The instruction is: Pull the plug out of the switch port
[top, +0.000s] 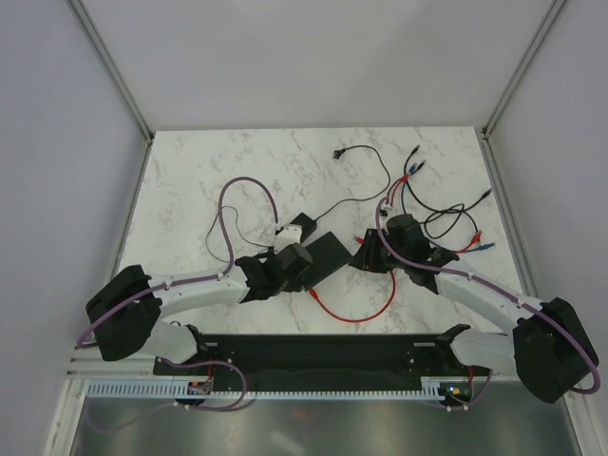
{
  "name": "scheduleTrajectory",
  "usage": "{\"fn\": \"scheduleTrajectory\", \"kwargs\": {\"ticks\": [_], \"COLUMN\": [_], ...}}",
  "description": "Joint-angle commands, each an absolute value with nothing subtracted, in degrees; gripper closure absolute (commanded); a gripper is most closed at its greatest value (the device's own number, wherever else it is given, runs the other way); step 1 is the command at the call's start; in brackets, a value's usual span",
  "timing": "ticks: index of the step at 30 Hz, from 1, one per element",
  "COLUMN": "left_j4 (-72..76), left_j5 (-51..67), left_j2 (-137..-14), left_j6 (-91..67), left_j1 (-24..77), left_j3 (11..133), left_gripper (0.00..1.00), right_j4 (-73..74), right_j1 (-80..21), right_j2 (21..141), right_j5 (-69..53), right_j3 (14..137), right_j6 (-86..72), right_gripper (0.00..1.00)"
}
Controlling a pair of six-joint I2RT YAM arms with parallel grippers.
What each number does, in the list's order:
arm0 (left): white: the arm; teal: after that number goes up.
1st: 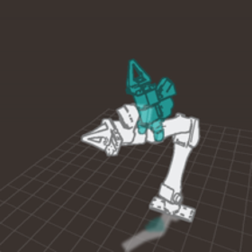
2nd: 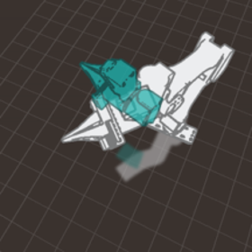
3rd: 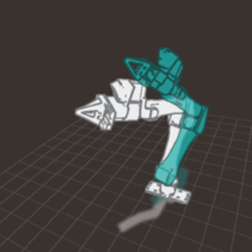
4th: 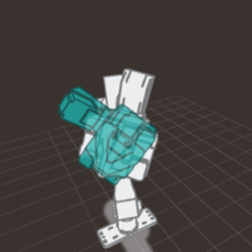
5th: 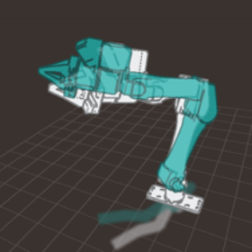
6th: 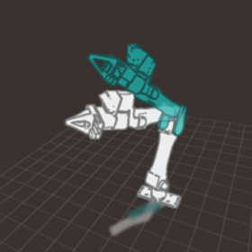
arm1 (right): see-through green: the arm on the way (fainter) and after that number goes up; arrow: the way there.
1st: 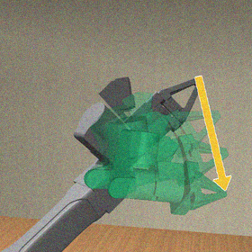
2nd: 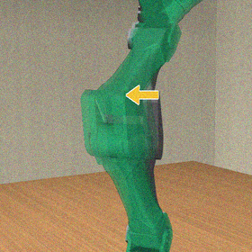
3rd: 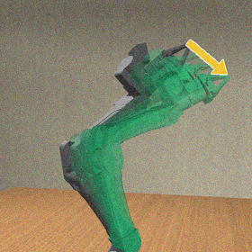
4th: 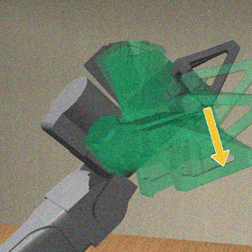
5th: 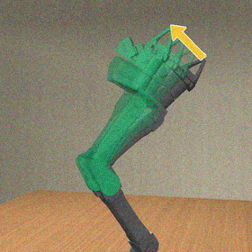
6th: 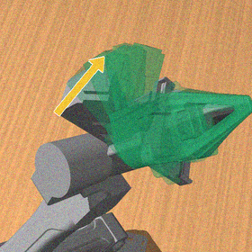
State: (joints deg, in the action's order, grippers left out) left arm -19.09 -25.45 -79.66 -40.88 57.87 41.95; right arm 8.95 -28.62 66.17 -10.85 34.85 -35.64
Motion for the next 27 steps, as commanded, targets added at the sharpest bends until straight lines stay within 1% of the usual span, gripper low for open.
{"fn": "scheduleTrajectory", "kwargs": {"ticks": [1,5,8,11,14,27], "left_j4": [-16.9,-16.2,-15.9,-15.3,-14.8,-14.7], "left_j5": [-24.9,-23.9,-22.9,-21.6,-19.8,-18.2], "left_j2": [-79.5,-79.7,-80.2,-80.5,-81.8,-83.7], "left_j6": [-42.5,-42.5,-42.3,-42.1,-41.6,-40.7], "left_j1": [57.2,56.6,55.8,55.1,54.0,53.8], "left_j3": [42.1,41.8,41.8,41.7,42.1,43.2], "left_gripper": [0.48,0.48,0.49,0.48,0.48,0.48], "right_j4": [0.4,-8.7,-14.2,-18.8,-21.7,-27.9], "right_j1": [-33.2,-41.9,-44.9,-46.0,-46.4,-47.0], "right_j2": [67.2,72.2,75.3,77.5,79.4,87.4], "right_j5": [-17.2,-16.3,-15.5,-14.4,-14.0,-14.9], "right_j3": [32.7,29.6,28.0,26.9,26.5,26.6], "right_j6": [-40.6,-43.3,-45.7,-47.7,-49.0,-51.9], "right_gripper": [0.63,0.62,0.6,0.56,0.55,0.56]}}
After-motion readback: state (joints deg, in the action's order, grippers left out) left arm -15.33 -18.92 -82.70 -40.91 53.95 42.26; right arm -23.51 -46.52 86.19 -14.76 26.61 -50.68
